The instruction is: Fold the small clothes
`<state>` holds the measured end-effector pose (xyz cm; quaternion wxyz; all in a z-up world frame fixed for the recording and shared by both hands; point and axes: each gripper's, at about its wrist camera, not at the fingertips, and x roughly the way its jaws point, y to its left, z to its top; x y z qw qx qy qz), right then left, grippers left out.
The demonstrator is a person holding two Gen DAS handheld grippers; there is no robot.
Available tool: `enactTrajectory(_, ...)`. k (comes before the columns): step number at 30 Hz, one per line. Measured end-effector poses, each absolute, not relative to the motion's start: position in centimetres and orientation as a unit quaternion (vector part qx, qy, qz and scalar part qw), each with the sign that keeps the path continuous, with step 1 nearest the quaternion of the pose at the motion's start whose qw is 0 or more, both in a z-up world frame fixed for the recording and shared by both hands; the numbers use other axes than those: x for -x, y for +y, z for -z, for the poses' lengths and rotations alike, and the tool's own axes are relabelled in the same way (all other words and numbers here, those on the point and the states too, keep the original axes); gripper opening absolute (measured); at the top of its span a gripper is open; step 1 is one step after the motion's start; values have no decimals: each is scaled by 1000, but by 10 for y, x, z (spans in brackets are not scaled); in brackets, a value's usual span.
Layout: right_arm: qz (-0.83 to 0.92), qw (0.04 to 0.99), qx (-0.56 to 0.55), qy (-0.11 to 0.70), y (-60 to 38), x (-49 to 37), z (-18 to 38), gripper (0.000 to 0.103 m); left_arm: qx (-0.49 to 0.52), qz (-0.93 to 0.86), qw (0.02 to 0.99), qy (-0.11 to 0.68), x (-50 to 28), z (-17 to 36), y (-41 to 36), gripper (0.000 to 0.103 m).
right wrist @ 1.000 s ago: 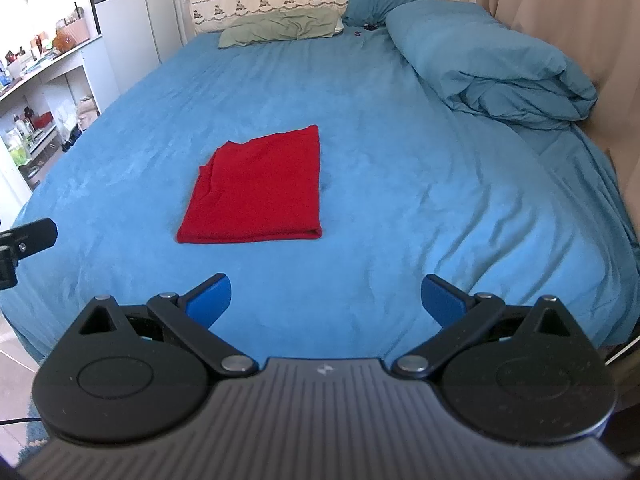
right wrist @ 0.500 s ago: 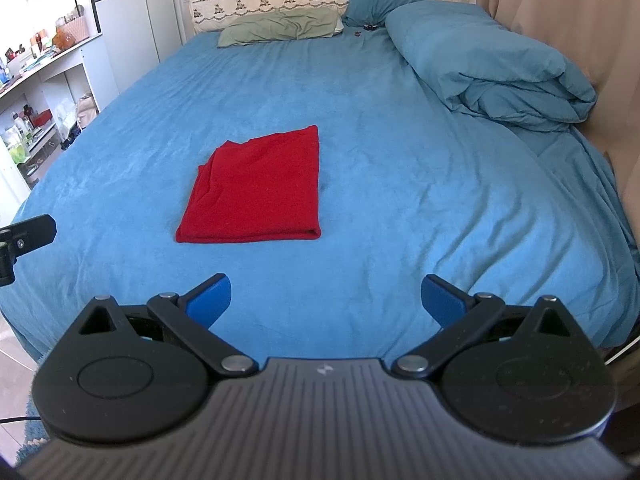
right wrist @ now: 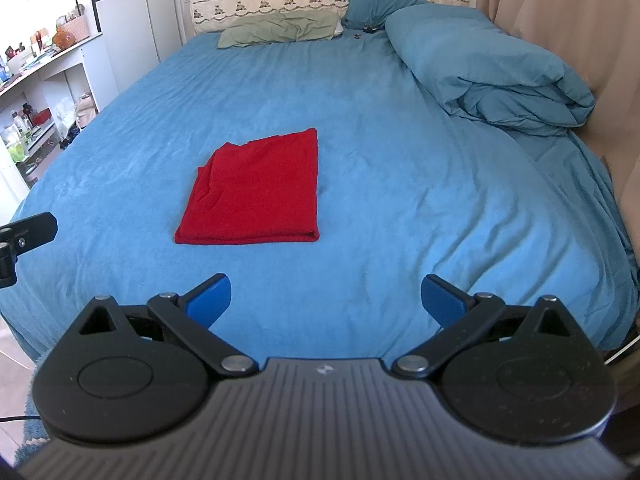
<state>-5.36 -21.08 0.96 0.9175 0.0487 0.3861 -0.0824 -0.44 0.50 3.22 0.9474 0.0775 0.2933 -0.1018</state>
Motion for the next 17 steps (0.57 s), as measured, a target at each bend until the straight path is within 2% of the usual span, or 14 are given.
enactTrajectory(17,80,918,-47,385,-207,54,-10,103,-58,93,953,284,5,-31,11,103)
